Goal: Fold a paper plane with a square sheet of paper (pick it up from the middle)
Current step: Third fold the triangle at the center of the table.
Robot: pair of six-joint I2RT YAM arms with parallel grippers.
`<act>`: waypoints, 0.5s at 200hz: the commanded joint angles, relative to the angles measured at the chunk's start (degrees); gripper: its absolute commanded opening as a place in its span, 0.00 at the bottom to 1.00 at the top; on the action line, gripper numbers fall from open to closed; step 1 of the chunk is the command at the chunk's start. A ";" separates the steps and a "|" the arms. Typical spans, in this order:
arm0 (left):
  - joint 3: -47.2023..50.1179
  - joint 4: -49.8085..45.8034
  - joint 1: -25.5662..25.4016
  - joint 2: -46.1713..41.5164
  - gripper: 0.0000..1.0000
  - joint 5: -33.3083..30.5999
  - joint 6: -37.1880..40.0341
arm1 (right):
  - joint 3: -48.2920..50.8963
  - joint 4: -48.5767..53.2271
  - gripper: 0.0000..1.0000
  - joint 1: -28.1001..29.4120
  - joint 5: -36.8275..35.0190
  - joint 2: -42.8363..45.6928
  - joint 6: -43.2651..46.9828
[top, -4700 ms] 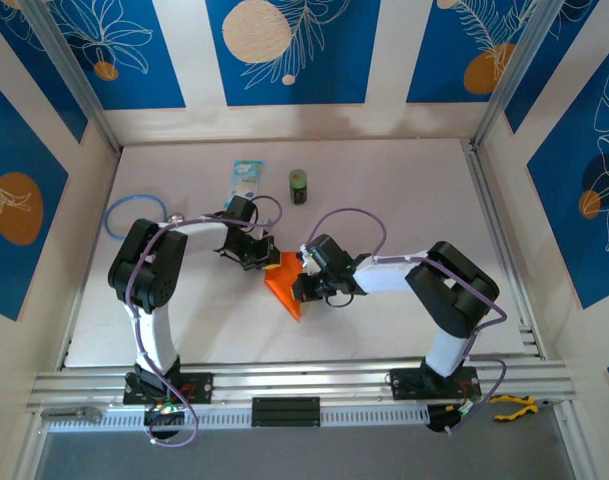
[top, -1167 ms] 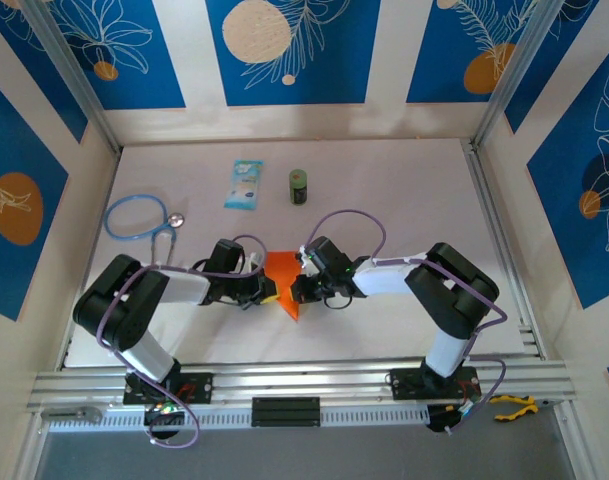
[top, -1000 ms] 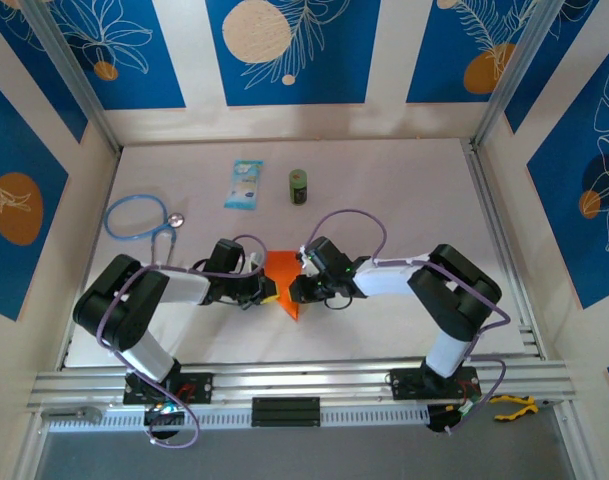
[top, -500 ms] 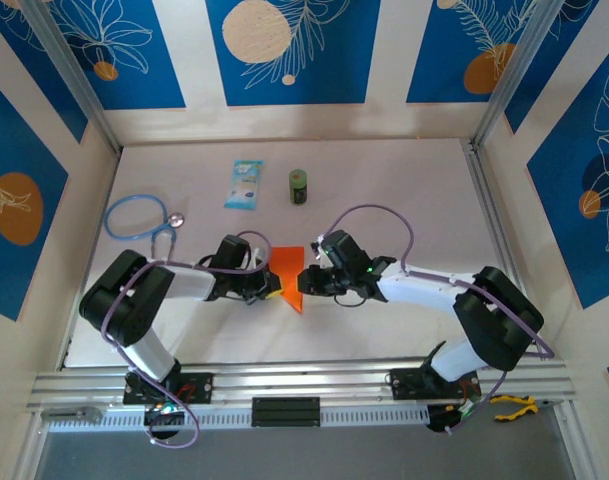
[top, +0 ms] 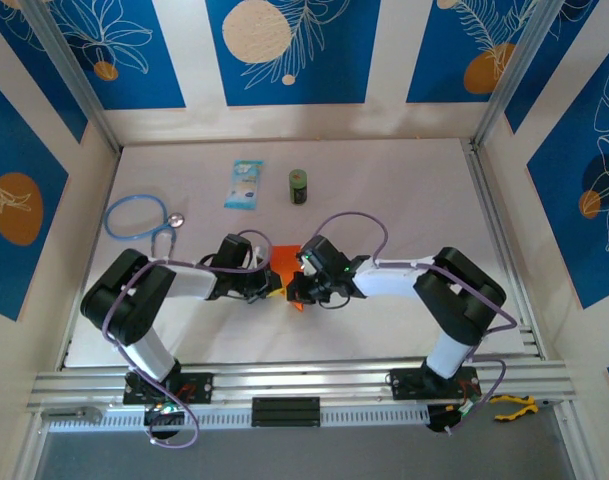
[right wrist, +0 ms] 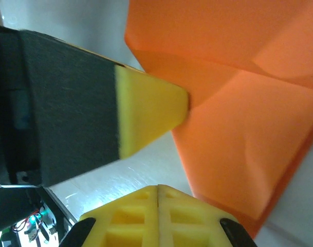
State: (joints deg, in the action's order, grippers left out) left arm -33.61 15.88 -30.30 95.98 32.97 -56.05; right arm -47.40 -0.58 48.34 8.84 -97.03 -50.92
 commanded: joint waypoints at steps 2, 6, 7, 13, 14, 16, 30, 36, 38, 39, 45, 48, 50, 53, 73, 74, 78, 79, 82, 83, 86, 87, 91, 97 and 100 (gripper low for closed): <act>-0.77 -2.25 -0.54 1.49 0.00 -1.85 0.99 | -2.38 2.71 0.02 0.62 0.62 -1.31 0.34; -0.77 -2.34 -0.50 1.52 0.00 -1.85 0.95 | -2.52 2.99 0.02 0.59 0.44 -1.60 0.41; -0.77 -2.34 -0.52 1.51 0.00 -1.85 0.99 | -2.52 3.06 0.02 0.60 0.37 -1.63 0.39; -0.85 -2.36 -0.53 1.50 0.00 -1.79 0.96 | -2.66 3.41 0.02 0.62 0.08 -1.91 0.43; -0.85 -2.39 -0.50 1.54 0.00 -1.78 1.04 | -2.68 3.44 0.02 0.62 0.06 -1.97 0.40; -0.85 -2.36 -0.55 1.56 0.00 -1.84 1.04 | -2.72 3.54 0.02 0.62 0.00 -2.05 0.41; -0.96 -2.48 -0.59 1.57 0.00 -1.79 1.04 | -2.87 3.81 0.02 0.53 -0.03 -2.75 0.51; -0.94 -2.52 -0.56 1.57 0.00 -1.85 1.03 | -2.97 4.01 0.02 0.46 -0.14 -3.23 0.55; -0.94 -2.52 -0.53 1.53 0.00 -1.86 1.03 | -2.97 4.10 0.02 0.45 -0.14 -3.33 0.49; -0.94 -2.52 -0.54 1.55 0.00 -1.86 1.08 | -2.97 4.14 0.02 0.45 -0.14 -3.38 0.48; -0.95 -2.56 -0.63 1.57 0.00 -1.84 1.18 | -2.97 4.27 0.02 0.40 -0.15 -3.75 0.61; -0.94 -2.60 -0.61 1.54 0.00 -1.87 1.13 | -2.93 4.33 0.02 0.37 -0.21 -3.94 0.56; -0.96 -2.61 -0.63 1.52 0.00 -1.90 1.12 | -2.85 4.37 0.02 0.29 -0.22 -4.08 0.56; -0.94 -2.61 -0.62 1.53 0.00 -1.94 1.12 | -2.82 4.36 0.02 0.33 -0.23 -4.20 0.47; -1.04 -2.86 -0.56 1.58 0.00 -1.89 1.32 | -1.23 3.52 0.02 0.14 -0.23 -4.33 0.05; -1.03 -2.87 -0.60 1.57 0.00 -1.92 1.35 | -1.09 3.50 0.02 0.16 -0.23 -4.28 0.04; -1.11 -3.07 -0.52 1.64 0.00 -1.94 1.39 | -0.77 3.35 0.02 0.18 -0.15 -4.24 -0.10; -1.11 -3.10 -0.53 1.61 0.00 -1.94 1.43 | -0.63 3.24 0.02 0.18 -0.14 -4.18 -0.12; -1.11 -3.17 -0.61 1.59 0.00 -2.02 1.48 | -0.29 2.94 0.02 0.18 -0.06 -3.99 -0.15; -1.16 -3.20 -0.58 1.63 0.00 -2.03 1.56 | -0.18 2.82 0.02 0.18 -0.01 -3.97 -0.15; -1.18 -3.30 -0.55 1.58 0.00 -2.03 1.56 | 0.19 2.59 0.02 0.11 0.10 -3.83 -0.23; -1.15 -3.30 -0.55 1.62 0.00 -2.03 1.60 | 0.24 2.51 0.02 0.10 0.20 -3.81 -0.19; -1.23 -3.58 -0.58 1.65 0.00 -2.11 1.69 | 0.72 2.23 0.02 0.09 0.36 -3.59 -0.15; -1.25 -3.65 -0.56 1.67 0.00 -2.05 1.83 | 1.25 2.01 0.02 0.11 0.47 -3.18 -0.08; -1.28 -3.73 -0.60 1.73 0.00 -1.97 1.82 | 1.57 2.07 0.02 0.09 0.48 -3.04 -0.07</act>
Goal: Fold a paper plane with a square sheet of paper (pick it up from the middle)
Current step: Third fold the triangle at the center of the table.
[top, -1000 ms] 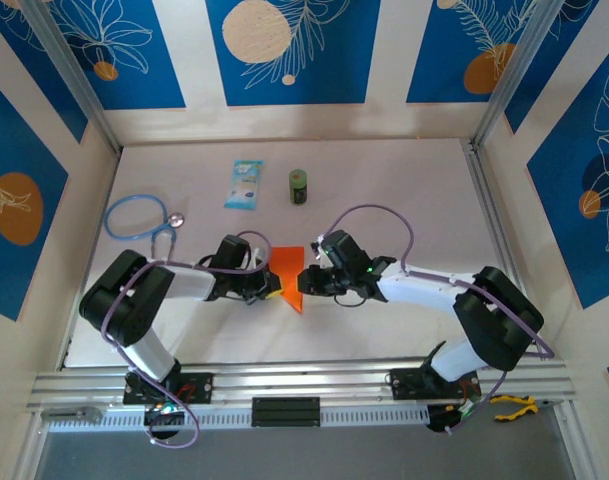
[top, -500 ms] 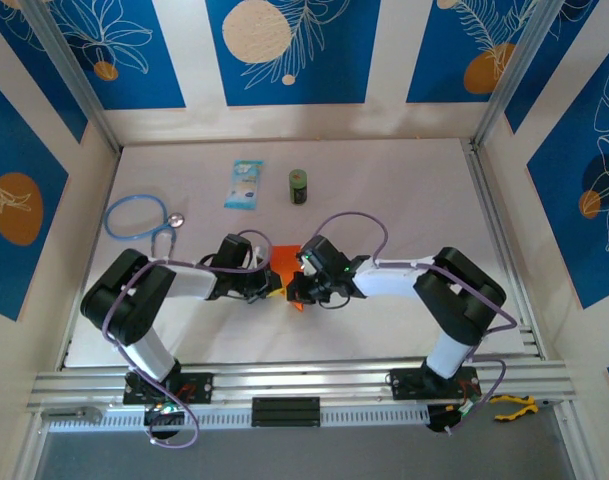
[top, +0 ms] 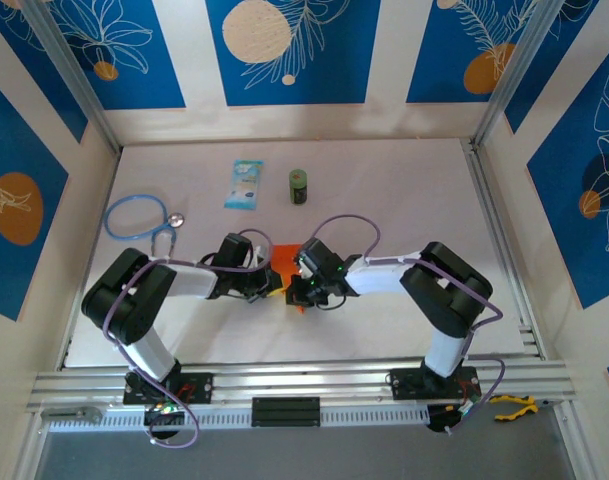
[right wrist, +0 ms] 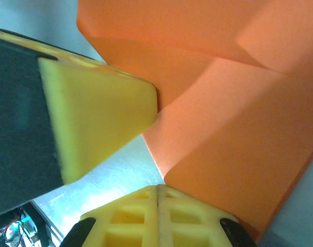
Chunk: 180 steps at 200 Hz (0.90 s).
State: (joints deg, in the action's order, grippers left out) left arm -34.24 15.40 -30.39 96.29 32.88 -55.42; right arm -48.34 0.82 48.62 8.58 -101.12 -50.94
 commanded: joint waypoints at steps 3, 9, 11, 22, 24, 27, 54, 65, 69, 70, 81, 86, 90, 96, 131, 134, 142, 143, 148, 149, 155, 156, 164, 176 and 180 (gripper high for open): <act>-0.71 -3.39 -0.49 1.47 0.00 -1.93 1.19 | 2.73 0.67 0.02 -0.19 0.78 1.27 -0.04; -0.81 -3.46 -0.50 1.56 0.00 -1.90 1.27 | 3.25 0.59 0.02 -0.19 0.95 1.64 0.04; -0.76 -3.45 -0.47 1.58 0.00 -1.87 1.34 | 3.47 0.48 0.02 -0.28 1.05 1.79 0.13; -0.79 -3.67 -0.50 1.65 0.00 -1.92 1.38 | 4.40 0.09 0.02 -0.39 1.77 2.40 0.31; -0.75 -3.74 -0.47 1.63 0.00 -1.94 1.37 | 4.64 0.04 0.02 -0.37 1.90 2.55 0.25; -0.74 -3.76 -0.47 1.64 0.00 -1.98 1.44 | 4.92 -0.07 0.02 -0.37 2.03 2.68 0.32; -0.75 -4.06 -0.46 1.71 0.00 -2.20 1.45 | 7.86 -1.31 0.03 -0.59 2.81 4.20 -0.27; -0.85 -4.23 -0.37 1.66 0.00 -2.31 1.45 | 9.29 -2.38 0.03 -0.67 3.42 4.88 -0.63; -0.83 -4.39 -0.45 1.64 0.00 -2.31 1.41 | 9.82 -2.69 0.03 -0.72 3.54 5.17 -0.77; -0.83 -4.44 -0.45 1.63 0.00 -2.30 1.43 | 9.92 -2.72 0.03 -0.72 3.55 5.20 -0.80; -0.98 -4.81 -0.41 1.62 0.00 -2.45 1.71 | 11.27 -3.32 0.03 -0.72 3.47 6.13 -1.24; -1.00 -4.92 -0.43 1.62 0.00 -2.50 1.66 | 11.86 -3.51 0.04 -0.72 3.46 6.55 -1.37; -1.07 -5.00 -0.44 1.62 0.00 -2.49 1.75 | 12.30 -3.49 0.03 -0.72 3.29 6.94 -1.48; -1.10 -5.15 -0.44 1.67 0.00 -2.48 1.79 | 12.90 -3.34 0.04 -0.72 2.97 7.56 -1.61; -1.27 -5.55 -0.42 1.54 0.00 -2.53 2.03 | 14.76 -2.49 0.04 -0.72 1.62 11.96 -2.06; -1.27 -5.55 -0.39 1.59 0.00 -2.48 1.99 | 14.75 -2.36 0.04 -0.72 1.54 12.39 -2.06; -1.24 -5.63 -0.37 1.53 0.00 -2.54 1.99 | 14.60 -2.32 0.04 -0.64 1.34 13.47 -1.96; -1.26 -5.63 -0.42 1.53 0.00 -2.55 2.03 | 14.59 -2.31 0.04 -0.68 1.26 13.57 -1.92; -1.21 -5.64 -0.41 1.37 0.00 -2.52 1.98 | 14.45 -2.36 0.04 -0.63 0.92 14.19 -1.88; -1.20 -5.64 -0.39 1.36 0.00 -2.54 1.98 | 14.43 -2.42 0.04 -0.63 0.87 14.32 -1.88; -1.23 -5.64 -0.46 1.27 0.00 -2.58 2.04 | 14.13 -2.53 0.04 -0.69 0.46 14.82 -1.81; -1.21 -5.64 -0.41 1.27 0.00 -2.57 2.10 | 14.10 -2.55 0.04 -0.71 0.42 14.86 -1.80; -1.16 -5.64 -0.42 1.32 0.00 -2.57 1.98 | 13.44 -2.88 0.04 -0.80 0.31 15.11 -1.56; -1.09 -5.64 -0.42 1.29 0.00 -2.49 1.96 | 12.01 -3.57 0.03 -0.87 0.75 14.42 -1.16; -1.09 -5.66 -0.44 1.27 0.00 -2.50 1.97 | 11.33 -3.80 0.04 -0.89 1.12 13.94 -1.04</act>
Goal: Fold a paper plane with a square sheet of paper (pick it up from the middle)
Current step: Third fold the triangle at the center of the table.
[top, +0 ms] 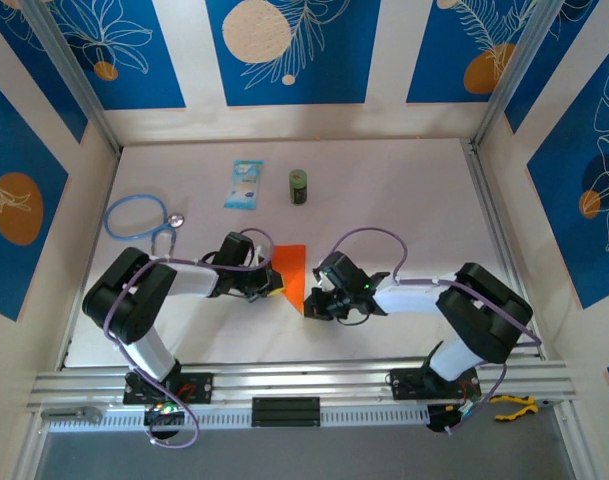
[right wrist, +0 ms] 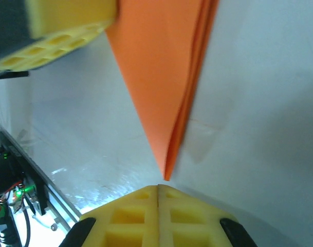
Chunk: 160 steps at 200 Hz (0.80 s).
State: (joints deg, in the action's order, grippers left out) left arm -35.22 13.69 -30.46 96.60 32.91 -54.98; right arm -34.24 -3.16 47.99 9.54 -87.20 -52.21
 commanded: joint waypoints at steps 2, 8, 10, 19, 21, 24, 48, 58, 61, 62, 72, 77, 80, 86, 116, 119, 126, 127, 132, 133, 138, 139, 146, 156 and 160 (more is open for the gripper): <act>-0.11 -3.90 -0.37 1.03 0.00 -2.52 1.47 | -3.14 0.04 0.04 -0.33 0.38 -0.23 0.32; -0.04 -3.85 -0.38 0.89 0.00 -2.52 1.52 | -4.10 -0.32 0.03 -0.33 1.16 -1.19 0.58; -0.05 -3.85 -0.39 0.90 0.00 -2.50 1.47 | -4.46 -0.52 0.03 -0.23 1.35 -1.50 0.61; -0.02 -3.85 -0.37 0.84 0.00 -2.55 1.47 | -5.89 -1.07 0.03 -0.16 1.78 -2.98 0.55; -0.02 -3.85 -0.39 0.89 0.00 -2.55 1.46 | -6.25 -1.22 0.03 -0.19 1.82 -3.40 0.53; 0.02 -3.87 -0.39 0.79 0.00 -2.57 1.42 | -6.60 -1.35 0.03 -0.22 1.78 -3.91 0.41; 0.05 -3.85 -0.39 0.82 0.00 -2.38 1.37 | -9.79 -1.00 0.05 -0.82 0.42 -8.23 -0.30; 0.04 -3.85 -0.37 0.81 0.00 -2.30 1.42 | -10.44 -1.56 0.06 -1.30 0.48 -9.71 -0.67; 0.06 -3.85 -0.37 0.87 0.00 -2.25 1.37 | -10.53 -1.80 0.06 -1.50 0.54 -10.03 -0.76; 0.06 -3.81 -0.38 0.83 0.00 -2.24 1.42 | -10.60 -1.83 0.06 -1.54 0.56 -10.15 -0.82; 0.07 -3.78 -0.30 0.87 0.00 -2.17 1.37 | -10.67 -2.58 0.07 -2.22 0.86 -11.28 -1.33; 0.04 -3.76 -0.38 0.80 0.00 -2.13 1.39 | -10.54 -3.05 0.07 -2.47 1.22 -11.73 -1.53; 0.06 -3.76 -0.38 0.76 0.00 -2.09 1.37 | -10.46 -3.39 0.07 -2.68 1.64 -12.04 -1.62; 0.07 -3.81 -0.36 0.74 0.00 -2.10 1.41 | -10.33 -3.92 0.08 -3.01 2.43 -12.69 -1.83; -0.21 -3.69 -0.35 -0.16 0.00 -1.89 1.67 | -8.00 -1.71 0.05 -2.74 0.62 -13.37 -2.32; -0.26 -3.68 -0.34 -0.45 0.00 -1.95 1.71 | -7.42 -1.64 0.04 -2.72 0.50 -13.36 -2.51; -0.35 -3.88 -0.38 -1.22 0.00 -1.92 1.94 | -6.19 -1.74 0.03 -2.70 0.56 -13.33 -2.81; -0.41 -3.95 -0.38 -1.32 0.00 -1.95 1.96 | -6.01 -1.79 0.03 -2.71 0.61 -13.29 -2.86; -0.66 -4.11 -0.31 -1.84 0.00 -1.81 2.24 | -5.21 -2.11 0.03 -2.73 0.73 -13.32 -3.11; -0.69 -4.16 -0.31 -2.02 0.00 -1.72 2.29 | -5.04 -2.24 0.03 -2.73 0.74 -13.29 -3.14; -1.01 -3.89 -0.35 -2.66 0.00 -1.16 2.54 | -4.24 -2.64 0.03 -2.64 0.89 -13.27 -3.32; -1.09 -3.83 -0.41 -2.83 0.00 -0.99 2.57 | -4.07 -2.68 0.02 -2.64 0.91 -13.27 -3.38; -1.66 -3.70 -0.56 -3.94 0.00 -0.19 2.96 | -3.30 -3.07 0.02 -2.55 0.93 -13.22 -3.67; -2.86 -5.06 -1.09 -5.56 0.01 -0.39 3.66 | -2.60 -3.07 0.02 -2.45 0.76 -13.14 -3.78; -3.42 -6.03 -1.26 -6.04 0.02 -0.68 4.13 | -2.45 -3.09 0.02 -2.46 0.70 -13.14 -3.83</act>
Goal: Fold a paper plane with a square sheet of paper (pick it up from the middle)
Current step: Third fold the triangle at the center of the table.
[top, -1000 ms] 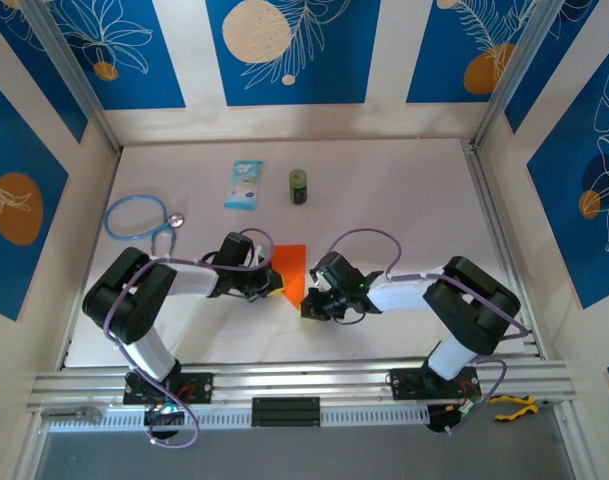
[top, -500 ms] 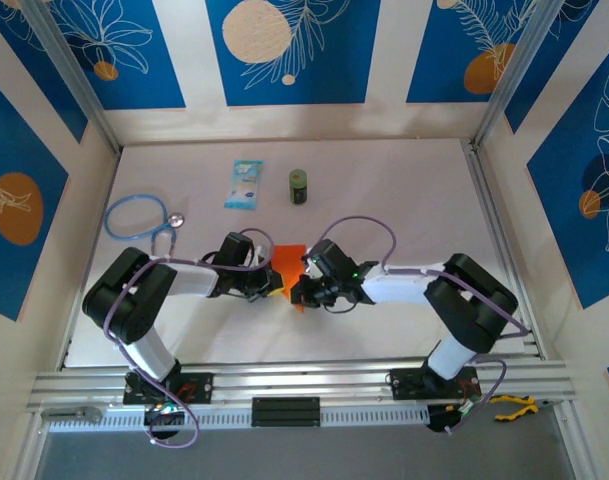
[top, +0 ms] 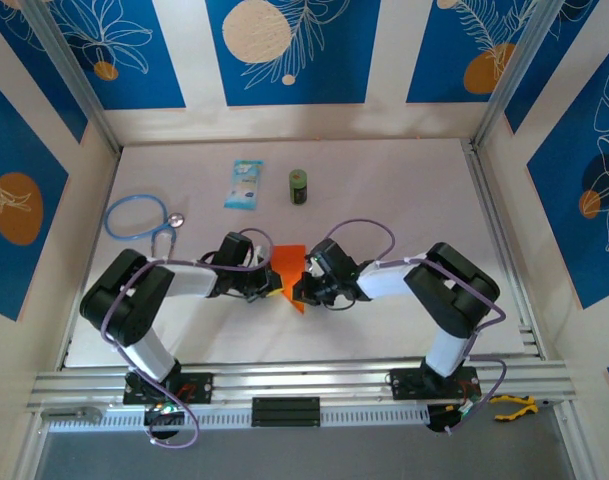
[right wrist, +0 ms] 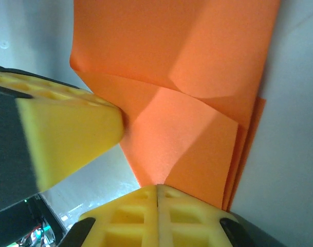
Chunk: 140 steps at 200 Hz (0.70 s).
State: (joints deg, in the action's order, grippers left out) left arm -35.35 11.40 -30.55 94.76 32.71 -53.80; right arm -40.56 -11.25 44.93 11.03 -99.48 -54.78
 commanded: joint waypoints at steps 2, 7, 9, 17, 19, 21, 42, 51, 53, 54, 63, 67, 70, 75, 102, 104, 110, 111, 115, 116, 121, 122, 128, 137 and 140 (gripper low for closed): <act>-3.55 -4.28 -1.31 -4.42 0.02 -0.72 3.18 | 3.94 5.00 0.02 0.60 -0.82 -0.82 -1.21; -4.26 -5.63 -1.57 -4.74 0.02 -1.16 3.64 | 3.99 5.01 0.02 0.60 -0.85 -0.81 -1.20; -4.46 -6.09 -1.63 -4.80 0.02 -1.33 3.84 | 3.99 5.14 0.02 0.60 -0.88 -0.80 -1.20; -4.89 -6.90 -1.80 -4.59 0.00 -1.37 3.92 | 3.83 5.17 0.02 0.61 -0.96 -0.82 -1.21; -4.85 -6.85 -1.86 -4.41 0.00 -1.23 3.89 | 3.69 5.24 0.02 0.60 -1.00 -0.83 -1.20; -4.89 -6.72 -1.93 -4.23 0.00 -1.11 3.82 | 3.65 5.26 0.02 0.60 -1.00 -0.87 -1.27; -4.55 -5.32 -2.86 -2.15 0.00 0.27 3.09 | 2.69 5.72 0.02 0.70 -1.04 -1.11 -1.03; -4.68 -5.63 -3.15 -1.04 0.00 0.19 3.00 | 2.40 6.06 0.02 0.69 -1.35 -1.13 -0.82; -4.71 -5.74 -3.17 -0.82 0.00 0.17 3.00 | 2.32 6.15 0.02 0.69 -1.40 -1.08 -0.84; -4.72 -5.80 -3.14 -0.77 0.00 0.12 3.00 | 2.32 6.19 0.02 0.69 -1.42 -1.12 -0.80; -4.81 -6.47 -3.16 0.30 0.00 -0.48 3.04 | 2.20 6.43 0.02 0.69 -1.53 -1.00 -0.72; -4.89 -6.83 -3.20 0.69 0.00 -0.96 3.22 | 2.19 6.53 0.02 0.69 -1.53 -0.94 -0.67; -4.90 -7.05 -3.20 1.02 0.00 -1.36 3.30 | 2.20 6.66 0.02 0.69 -1.53 -0.93 -0.55; -4.98 -7.45 -3.20 1.52 0.00 -1.93 3.59 | 2.22 6.71 0.02 0.69 -1.53 -0.79 -0.49; -5.73 -8.37 -2.19 3.84 0.00 -3.07 5.08 | 2.47 8.47 0.01 0.69 -2.14 -0.23 0.20; -5.77 -8.36 -1.98 3.89 0.00 -3.15 5.26 | 2.49 8.51 0.01 0.69 -2.10 -0.15 0.20; -5.86 -8.59 -1.58 4.19 0.00 -3.43 5.54 | 2.64 8.68 0.01 0.69 -2.23 -0.05 0.28; -5.86 -8.59 -1.47 4.20 0.00 -3.43 5.54 | 2.66 8.73 0.01 0.69 -2.24 -0.03 0.29; -5.82 -8.68 -1.21 4.37 0.00 -3.51 5.68 | 2.83 8.81 0.01 0.69 -2.30 0.07 0.37; -5.80 -8.63 -1.11 4.42 0.00 -3.52 5.70 | 2.79 8.84 0.01 0.69 -2.31 0.07 0.38; -5.76 -8.51 -0.59 4.51 0.00 -3.50 5.88 | 2.90 9.05 0.01 0.69 -2.41 0.24 0.40; -5.77 -8.46 -0.53 4.53 0.00 -3.52 5.98 | 2.96 9.05 0.01 0.69 -2.41 0.29 0.39; -5.76 -8.51 0.06 4.68 0.00 -3.51 6.40 | 3.04 9.21 0.01 0.69 -2.52 0.32 0.38; -5.85 -9.04 1.03 4.81 0.00 -3.50 7.27 | 3.25 9.42 0.01 0.69 -2.68 0.34 0.38; -5.87 -9.15 1.32 4.87 0.00 -3.50 7.52 | 3.30 9.52 0.01 0.69 -2.72 0.34 0.38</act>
State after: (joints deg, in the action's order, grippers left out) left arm -40.36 5.04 -32.01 97.84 31.66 -49.34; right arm -39.64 -11.75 45.15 10.50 -98.78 -55.57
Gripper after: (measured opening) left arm 0.061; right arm 0.045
